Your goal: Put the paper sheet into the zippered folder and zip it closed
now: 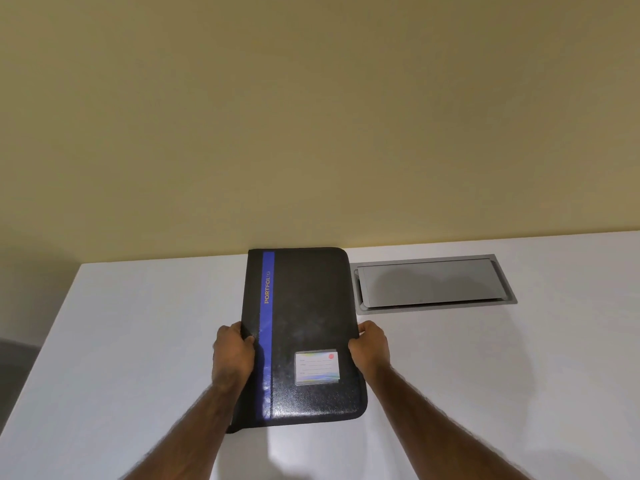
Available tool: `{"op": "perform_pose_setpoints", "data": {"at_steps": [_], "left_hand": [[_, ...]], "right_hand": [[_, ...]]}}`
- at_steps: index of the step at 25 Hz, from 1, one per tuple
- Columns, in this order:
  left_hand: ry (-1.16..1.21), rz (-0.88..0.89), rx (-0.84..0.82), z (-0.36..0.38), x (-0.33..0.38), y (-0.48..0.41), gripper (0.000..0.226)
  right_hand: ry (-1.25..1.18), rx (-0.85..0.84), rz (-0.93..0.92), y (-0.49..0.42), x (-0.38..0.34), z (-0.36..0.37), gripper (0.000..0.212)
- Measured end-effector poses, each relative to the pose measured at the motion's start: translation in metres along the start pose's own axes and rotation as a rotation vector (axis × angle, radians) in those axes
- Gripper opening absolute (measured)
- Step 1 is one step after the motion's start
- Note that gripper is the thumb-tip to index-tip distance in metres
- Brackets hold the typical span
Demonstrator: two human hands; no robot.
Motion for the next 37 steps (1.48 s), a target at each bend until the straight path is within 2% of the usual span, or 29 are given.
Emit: {"op": "perform_pose_setpoints", "data": {"at_steps": [4, 6, 12, 15, 19, 23, 30, 34, 37], "left_hand": [[-0.141, 0.092, 0.005, 0.006, 0.001, 0.013, 0.040], [-0.115, 0.075, 0.020, 0.011, 0.000, 0.019, 0.048], [-0.101, 0.080, 0.020, 0.011, -0.004, 0.022, 0.050], [-0.065, 0.046, 0.014, 0.015, -0.006, 0.025, 0.041], [-0.142, 0.073, 0.017, 0.020, -0.001, 0.032, 0.030], [-0.232, 0.123, 0.003, 0.021, -0.002, 0.036, 0.042], [-0.303, 0.167, -0.011, 0.022, -0.008, 0.032, 0.049], [-0.366, 0.210, -0.039, 0.012, -0.010, 0.033, 0.064], [-0.351, 0.255, -0.010, -0.004, 0.000, 0.037, 0.072]], "right_hand": [[0.156, 0.049, -0.061, 0.015, -0.005, 0.008, 0.030], [0.180, 0.080, -0.107, 0.023, -0.007, 0.011, 0.036], [0.182, 0.069, -0.122, 0.025, -0.008, 0.008, 0.037], [0.151, 0.066, -0.151, 0.027, -0.007, 0.009, 0.041], [0.144, 0.071, -0.176, 0.026, -0.003, 0.009, 0.046], [0.149, 0.069, -0.185, 0.021, -0.007, 0.009, 0.054], [0.170, 0.056, -0.187, 0.021, -0.004, 0.010, 0.056], [0.341, 0.034, -0.199, 0.027, -0.009, 0.008, 0.059], [0.507, 0.072, -0.301, 0.033, -0.024, 0.000, 0.067]]}}
Point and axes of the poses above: each hand's wrist, its own y-axis away from the middle knuckle, its own z-axis out of the palm, x = y × z, the point moved 1 cm from there along -y, towards the middle knuckle, and after that the axes turned 2 degrees about -x, right-handed, at the moved point
